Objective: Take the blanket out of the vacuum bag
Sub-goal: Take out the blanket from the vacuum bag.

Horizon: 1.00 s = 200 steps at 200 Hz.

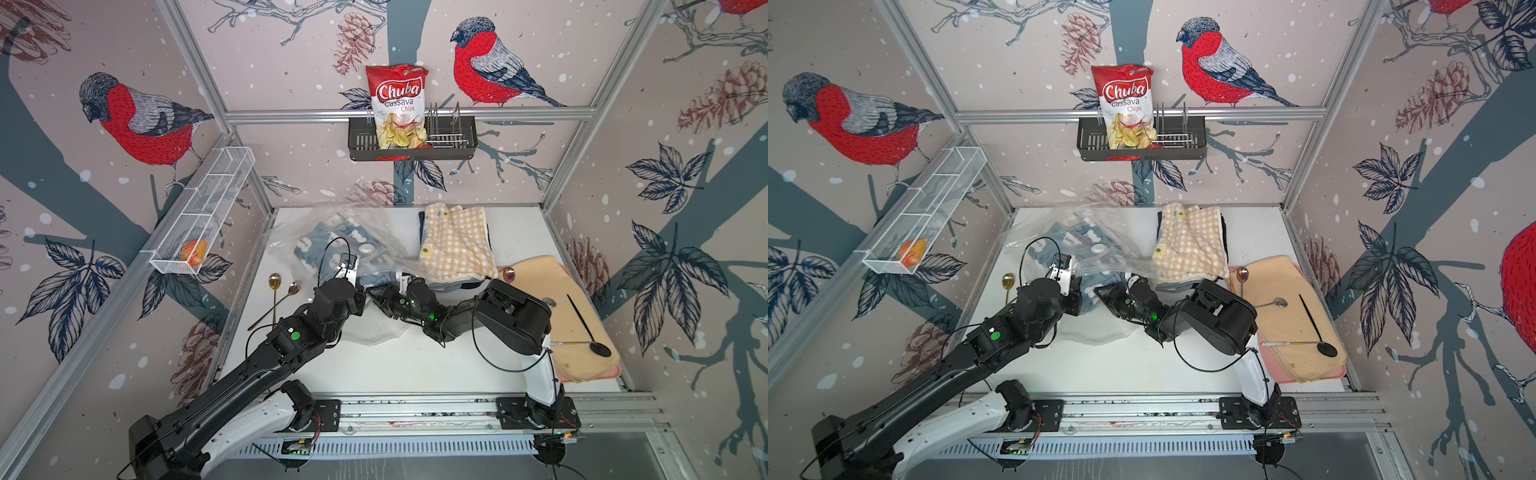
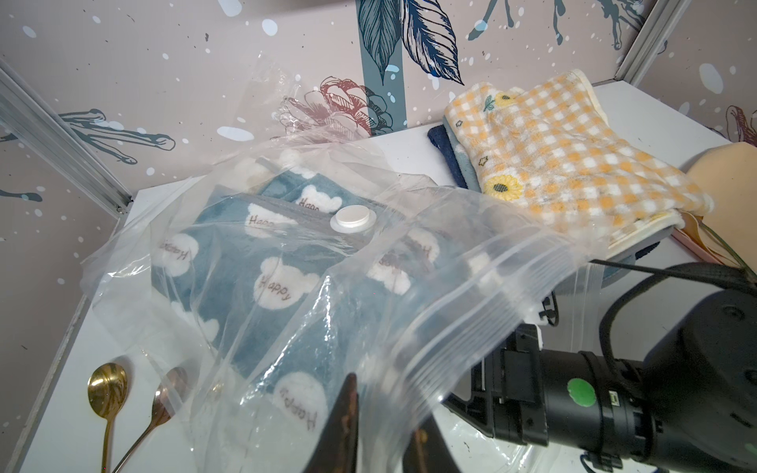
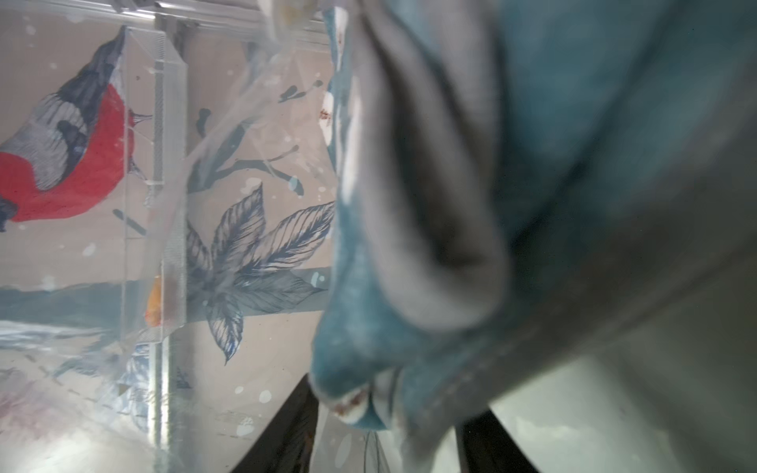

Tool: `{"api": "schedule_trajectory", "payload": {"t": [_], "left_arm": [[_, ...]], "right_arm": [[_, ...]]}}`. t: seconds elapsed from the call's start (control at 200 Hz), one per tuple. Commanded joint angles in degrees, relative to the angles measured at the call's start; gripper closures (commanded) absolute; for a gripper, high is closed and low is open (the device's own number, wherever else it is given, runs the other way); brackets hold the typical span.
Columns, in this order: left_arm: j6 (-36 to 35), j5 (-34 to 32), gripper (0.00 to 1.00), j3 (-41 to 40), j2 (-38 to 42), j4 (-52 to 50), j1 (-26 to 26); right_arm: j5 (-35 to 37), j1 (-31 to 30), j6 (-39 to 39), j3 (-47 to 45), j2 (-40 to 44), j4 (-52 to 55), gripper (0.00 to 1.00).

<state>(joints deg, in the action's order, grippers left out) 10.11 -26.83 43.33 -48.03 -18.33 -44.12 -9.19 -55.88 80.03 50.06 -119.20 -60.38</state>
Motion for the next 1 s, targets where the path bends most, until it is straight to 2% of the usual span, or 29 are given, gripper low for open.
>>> {"api": "schedule_trajectory", "payload": {"t": [0.0, 0.13, 0.34, 0.63, 0.785, 0.995], "left_arm": [[-0.53, 0.43, 0.8, 0.12, 0.08, 2.4, -0.1], [-0.53, 0.46, 0.81, 0.17, 0.1, 2.25, -0.13], [-0.53, 0.55, 0.81, 0.12, 0.21, 2.25, -0.15], [-0.53, 0.54, 0.8, 0.04, 0.03, 2.25, -0.23], [-0.53, 0.36, 0.8, 0.04, 0.01, 2.3, -0.29], [-0.62, 0.54, 0.8, 0.14, -0.31, 2.27, -0.27]], "right_arm": [[2.47, -0.19, 1.97, 0.05, -0.82, -0.1, 0.42], [3.09, 0.01, 2.29, 1.58, -1.93, 2.25, 0.38], [3.5, 0.94, 3.07, 2.41, -4.04, -0.27, 0.4], [1.33, 1.15, 1.43, 6.95, -4.94, -0.9, 0.54], [0.64, 0.65, 1.38, 7.86, -4.3, -1.53, 0.66], [1.32, -1.25, -4.08, 11.92, -0.17, 6.32, 0.67]]}}
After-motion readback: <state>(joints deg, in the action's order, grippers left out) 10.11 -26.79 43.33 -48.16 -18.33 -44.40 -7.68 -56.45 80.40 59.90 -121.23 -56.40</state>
